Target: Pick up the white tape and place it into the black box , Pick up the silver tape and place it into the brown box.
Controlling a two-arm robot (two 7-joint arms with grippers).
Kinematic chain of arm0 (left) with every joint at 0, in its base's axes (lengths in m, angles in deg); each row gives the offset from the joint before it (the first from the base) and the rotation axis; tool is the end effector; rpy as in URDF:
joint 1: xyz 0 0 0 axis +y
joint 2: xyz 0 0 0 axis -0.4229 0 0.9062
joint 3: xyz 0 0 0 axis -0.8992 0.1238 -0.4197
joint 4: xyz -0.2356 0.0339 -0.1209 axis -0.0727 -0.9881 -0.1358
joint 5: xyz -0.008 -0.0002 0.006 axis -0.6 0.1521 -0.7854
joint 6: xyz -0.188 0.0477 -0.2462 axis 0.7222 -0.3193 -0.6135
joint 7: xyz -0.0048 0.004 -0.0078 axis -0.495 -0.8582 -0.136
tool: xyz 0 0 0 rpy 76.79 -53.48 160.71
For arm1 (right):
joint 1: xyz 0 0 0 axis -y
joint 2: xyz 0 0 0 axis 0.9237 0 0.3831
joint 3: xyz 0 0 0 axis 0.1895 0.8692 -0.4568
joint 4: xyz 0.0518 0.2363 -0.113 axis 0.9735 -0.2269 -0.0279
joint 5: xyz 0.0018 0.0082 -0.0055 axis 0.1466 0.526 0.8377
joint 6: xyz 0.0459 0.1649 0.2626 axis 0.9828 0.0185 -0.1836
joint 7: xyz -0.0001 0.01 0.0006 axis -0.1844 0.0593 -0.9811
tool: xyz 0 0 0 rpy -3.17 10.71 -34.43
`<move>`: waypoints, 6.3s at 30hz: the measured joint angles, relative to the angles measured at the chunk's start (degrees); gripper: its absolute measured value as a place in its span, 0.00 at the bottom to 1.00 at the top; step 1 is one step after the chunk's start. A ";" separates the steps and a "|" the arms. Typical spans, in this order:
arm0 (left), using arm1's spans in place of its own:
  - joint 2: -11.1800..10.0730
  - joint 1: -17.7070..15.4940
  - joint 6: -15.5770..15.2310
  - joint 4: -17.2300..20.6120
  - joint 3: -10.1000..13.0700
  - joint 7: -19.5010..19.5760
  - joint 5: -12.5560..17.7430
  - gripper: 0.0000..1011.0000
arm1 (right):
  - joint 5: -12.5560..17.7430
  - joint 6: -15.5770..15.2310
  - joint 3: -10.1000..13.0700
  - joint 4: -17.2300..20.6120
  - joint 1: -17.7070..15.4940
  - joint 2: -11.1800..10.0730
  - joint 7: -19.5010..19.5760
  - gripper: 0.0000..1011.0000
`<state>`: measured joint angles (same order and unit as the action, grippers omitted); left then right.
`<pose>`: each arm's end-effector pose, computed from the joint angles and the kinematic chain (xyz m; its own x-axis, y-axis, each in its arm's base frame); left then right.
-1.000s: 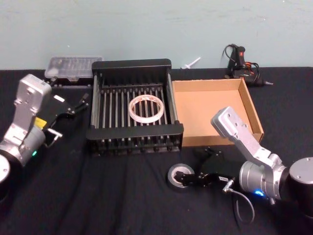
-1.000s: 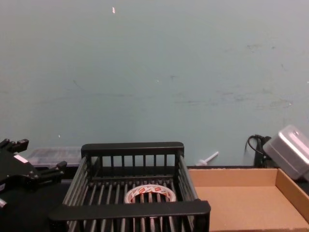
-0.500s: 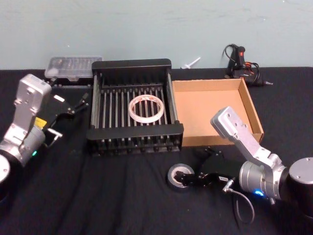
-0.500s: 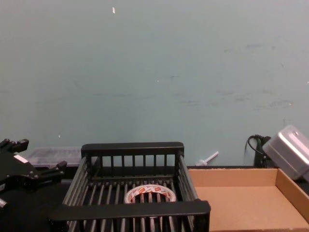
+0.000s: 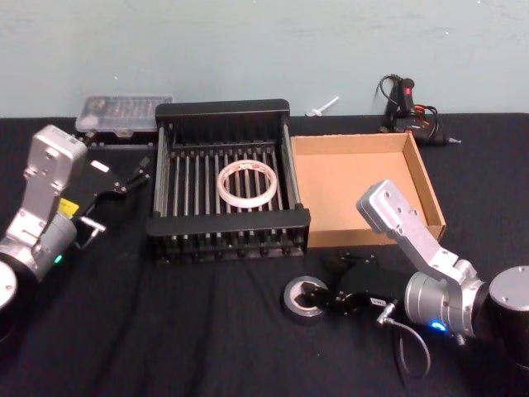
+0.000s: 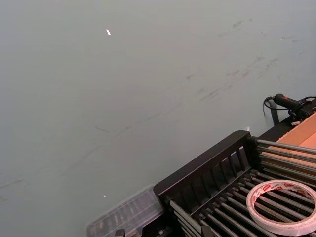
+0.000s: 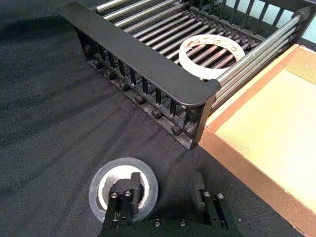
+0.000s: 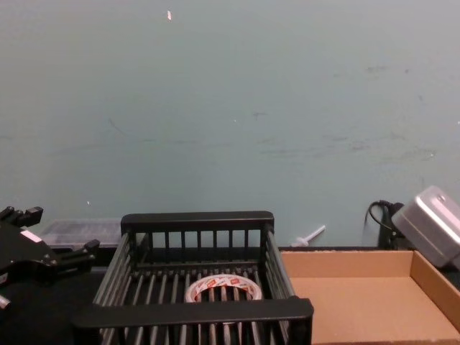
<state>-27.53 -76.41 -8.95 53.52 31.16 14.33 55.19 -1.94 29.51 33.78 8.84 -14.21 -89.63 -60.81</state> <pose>0.3586 0.0681 -0.2845 0.2924 0.8803 0.3737 -0.9552 0.2875 0.0703 0.3325 0.0120 -0.2644 0.7659 -0.6425 0.0248 0.5535 0.6392 -0.5340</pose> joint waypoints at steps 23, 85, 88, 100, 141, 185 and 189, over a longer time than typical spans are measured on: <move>0.00 0.00 0.00 0.00 0.00 0.00 0.00 0.99 | 0.04 0.00 0.00 0.04 0.00 0.00 -0.01 0.16; 0.00 0.00 0.00 0.00 0.00 0.00 0.00 0.99 | 4.72 4.62 11.18 2.06 2.52 0.18 6.51 0.16; 0.00 0.00 0.00 0.00 0.00 0.00 0.00 0.99 | 4.47 4.69 11.19 0.74 4.02 0.95 6.81 0.16; 0.00 0.00 0.00 0.00 0.00 0.00 0.00 0.99 | 1.91 3.82 10.49 -7.84 11.44 6.46 9.64 0.16; 0.00 0.00 0.00 0.00 0.00 0.00 0.00 0.99 | -4.08 2.21 10.29 -31.31 23.14 16.54 9.79 0.16; 0.00 0.00 0.00 0.00 0.00 0.00 0.00 0.99 | -3.76 2.21 10.31 -31.14 23.10 16.46 9.93 0.99; 0.00 0.00 0.00 0.00 0.00 0.00 0.00 0.99 | -3.82 2.27 10.41 -30.89 22.85 16.40 9.80 0.99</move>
<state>-27.53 -76.41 -8.95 53.52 31.16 14.33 55.18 -5.76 31.78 44.19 -22.05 8.65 -73.22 -51.01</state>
